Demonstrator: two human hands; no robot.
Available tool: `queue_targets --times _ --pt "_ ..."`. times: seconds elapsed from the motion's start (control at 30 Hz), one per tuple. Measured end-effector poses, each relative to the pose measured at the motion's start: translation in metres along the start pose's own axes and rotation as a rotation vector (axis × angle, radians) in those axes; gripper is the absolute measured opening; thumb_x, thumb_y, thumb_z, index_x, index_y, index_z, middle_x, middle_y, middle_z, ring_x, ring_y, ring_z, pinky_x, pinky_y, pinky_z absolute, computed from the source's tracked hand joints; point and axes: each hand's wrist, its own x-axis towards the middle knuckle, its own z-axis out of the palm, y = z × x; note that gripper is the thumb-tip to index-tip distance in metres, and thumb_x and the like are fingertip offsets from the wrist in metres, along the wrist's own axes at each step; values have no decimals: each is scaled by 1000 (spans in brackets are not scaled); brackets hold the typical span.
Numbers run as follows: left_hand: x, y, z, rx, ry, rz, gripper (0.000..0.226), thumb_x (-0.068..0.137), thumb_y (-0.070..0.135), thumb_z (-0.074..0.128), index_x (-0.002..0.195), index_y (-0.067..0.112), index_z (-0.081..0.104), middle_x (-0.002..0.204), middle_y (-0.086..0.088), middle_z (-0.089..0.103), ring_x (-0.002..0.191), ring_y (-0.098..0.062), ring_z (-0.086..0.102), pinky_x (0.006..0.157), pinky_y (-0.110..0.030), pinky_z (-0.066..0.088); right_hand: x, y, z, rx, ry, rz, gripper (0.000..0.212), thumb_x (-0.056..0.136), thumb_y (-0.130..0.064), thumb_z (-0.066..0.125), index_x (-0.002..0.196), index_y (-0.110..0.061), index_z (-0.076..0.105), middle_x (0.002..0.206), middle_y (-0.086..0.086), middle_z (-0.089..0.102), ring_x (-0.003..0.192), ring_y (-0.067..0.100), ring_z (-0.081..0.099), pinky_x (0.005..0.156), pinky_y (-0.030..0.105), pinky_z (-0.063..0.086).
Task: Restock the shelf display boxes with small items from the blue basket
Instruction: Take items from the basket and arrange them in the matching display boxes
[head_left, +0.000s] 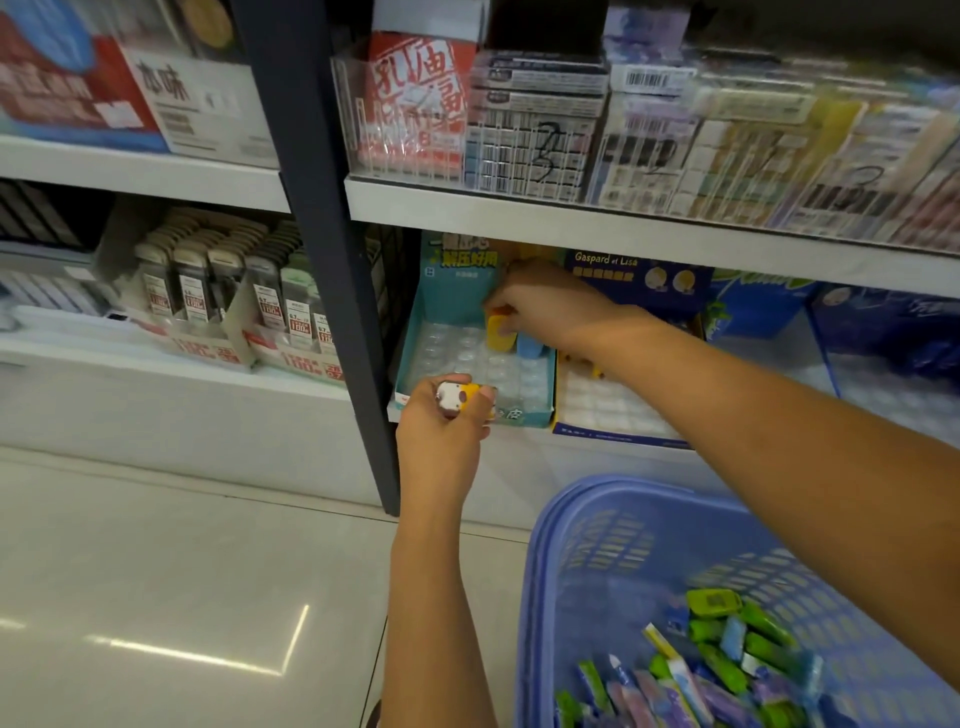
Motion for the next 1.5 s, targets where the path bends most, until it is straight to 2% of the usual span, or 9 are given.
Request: queue_targets --times 0.13,0.27,0.43,0.53,0.77,0.97,1.17,1.33,1.5 --pt "0 2 0 13 -12 -5 23 87 16 66 108 10 60 99 -7 65 90 -21 66 62 -15 55 0 4 0 -56 73 -54 22 90 -14 55 108 -7 65 109 13 62 103 28 56 78 25 36" --pt "0 3 1 38 -30 5 20 88 17 65 107 11 59 97 -6 65 88 -21 66 60 -14 54 0 7 7 -122 52 -46 21 85 -14 61 100 0 64 105 17 60 96 32 56 81 32 47" --pt "0 3 -1 85 -45 11 19 88 19 66 105 15 58 90 3 62 81 -15 65 60 -14 53 -3 11 22 -29 199 11 29 88 -17 59 114 -5 59 131 11 46 121 28 42 96 27 35" --pt "0 4 -1 90 -64 8 20 88 19 65 106 16 57 88 8 59 78 -9 62 53 -8 50 -12 13 40 -264 330 -33 35 92 -27 51 125 -16 55 147 5 37 132 27 28 97 35 24" --pt "-9 15 0 161 -164 26 25 92 12 59 110 21 45 87 10 52 75 -6 58 49 -5 46 -29 2 36 -269 229 68 46 96 -35 39 141 -28 34 156 2 15 133 35 23 99 43 29" --pt "-17 21 15 258 -215 160 43 74 22 80 106 25 52 83 3 68 75 -9 64 66 -17 51 -100 9 4 623 118 -46 30 90 -32 59 120 -34 60 111 -15 62 101 6 58 87 24 48" --pt "-21 26 50 292 -244 244 46 73 23 81 103 29 48 85 3 71 75 -8 67 65 -19 54 -119 29 -19 668 112 -35 19 81 -28 71 100 -32 66 92 -9 68 84 7 64 78 27 55" --pt "-20 18 59 532 -213 371 50 89 31 64 134 16 48 123 -1 62 113 -14 56 87 -12 38 -101 53 -17 493 198 112 18 89 -20 62 106 -26 61 100 -2 63 92 15 60 76 22 47" --pt "-25 2 56 855 -284 365 32 93 20 56 122 8 60 114 -15 64 116 -30 49 93 -35 43 -84 68 3 320 245 181 20 88 -16 63 106 -11 59 101 6 64 94 16 59 77 21 44"
